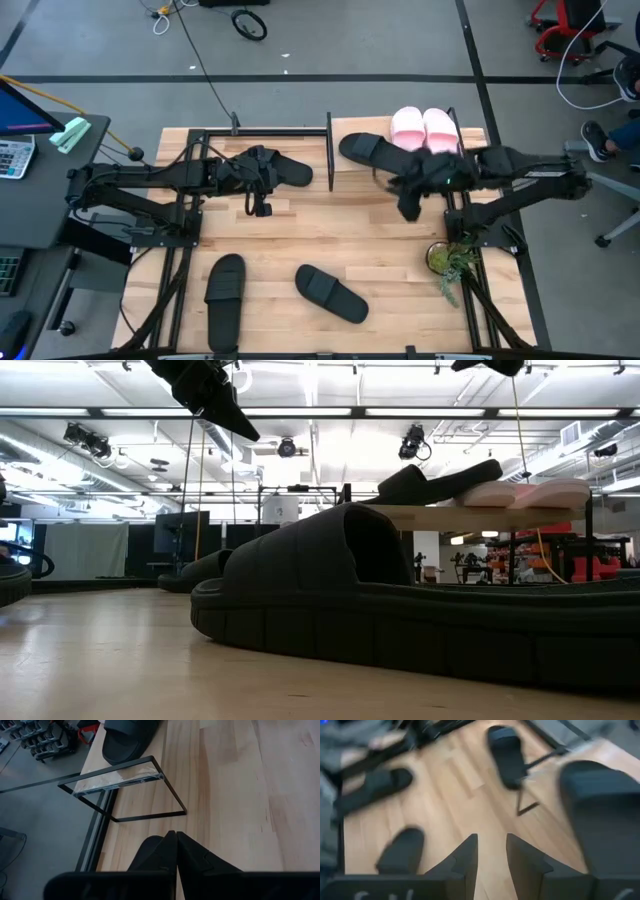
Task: Pick and place slides into the shelf
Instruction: Put the black slide on the shelf
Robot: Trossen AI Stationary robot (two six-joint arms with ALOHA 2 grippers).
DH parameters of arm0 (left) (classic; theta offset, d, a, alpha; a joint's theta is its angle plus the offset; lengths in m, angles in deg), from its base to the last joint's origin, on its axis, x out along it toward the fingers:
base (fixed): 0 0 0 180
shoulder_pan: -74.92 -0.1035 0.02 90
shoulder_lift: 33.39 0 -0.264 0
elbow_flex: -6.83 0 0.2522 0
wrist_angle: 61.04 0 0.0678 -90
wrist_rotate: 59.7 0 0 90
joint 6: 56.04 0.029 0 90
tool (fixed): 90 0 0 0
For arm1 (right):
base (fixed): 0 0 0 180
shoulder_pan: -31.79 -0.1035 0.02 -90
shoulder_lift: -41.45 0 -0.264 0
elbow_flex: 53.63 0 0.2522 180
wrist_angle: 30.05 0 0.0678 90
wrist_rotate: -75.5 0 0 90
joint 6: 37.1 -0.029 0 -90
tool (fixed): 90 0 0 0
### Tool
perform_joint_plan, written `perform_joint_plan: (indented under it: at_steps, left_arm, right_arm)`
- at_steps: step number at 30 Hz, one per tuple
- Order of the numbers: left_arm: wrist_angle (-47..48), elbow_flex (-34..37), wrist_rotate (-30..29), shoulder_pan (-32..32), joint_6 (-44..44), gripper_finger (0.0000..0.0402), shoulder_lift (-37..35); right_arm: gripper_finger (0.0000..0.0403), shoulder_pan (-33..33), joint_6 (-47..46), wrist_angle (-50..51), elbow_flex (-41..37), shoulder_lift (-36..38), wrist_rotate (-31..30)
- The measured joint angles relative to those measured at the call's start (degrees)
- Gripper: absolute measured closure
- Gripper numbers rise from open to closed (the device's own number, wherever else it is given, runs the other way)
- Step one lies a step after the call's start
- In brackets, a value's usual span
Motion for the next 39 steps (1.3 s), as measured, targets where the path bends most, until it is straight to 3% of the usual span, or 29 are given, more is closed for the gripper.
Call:
perform_joint_plan:
  at_steps: [5,8,15,23,31,39]
  left_arm:
    - [0.0,0.0,0.0,0.0,-0.5,0.0391,0.0]
    - [0.0,0.0,0.0,0.0,-3.4,0.0383,0.0]
    - [0.0,0.0,0.0,0.0,-10.0,0.0376,0.0]
    - [1.2,0.0,0.0,0.0,-15.5,0.039,0.0]
    - [1.2,0.0,0.0,0.0,-16.6,0.038,0.0]
    - [1.2,0.0,0.0,0.0,-18.1,0.0388,0.0]
  right_arm:
    - [0.0295,-7.4,14.7,5.6,0.0,-5.1,-4.3]
    - [0.0295,-9.5,22.9,13.5,-0.1,-8.1,-10.4]
    - [0.0295,-8.5,25.7,28.2,-0.1,-11.5,-27.6]
    - [0.0296,-4.0,36.6,31.4,-0.1,-11.5,-26.0]
    - [0.0296,3.2,41.2,31.5,-0.1,-11.5,-20.2]
    - [0.0291,7.7,45.2,30.7,-0.1,-12.0,-19.2]
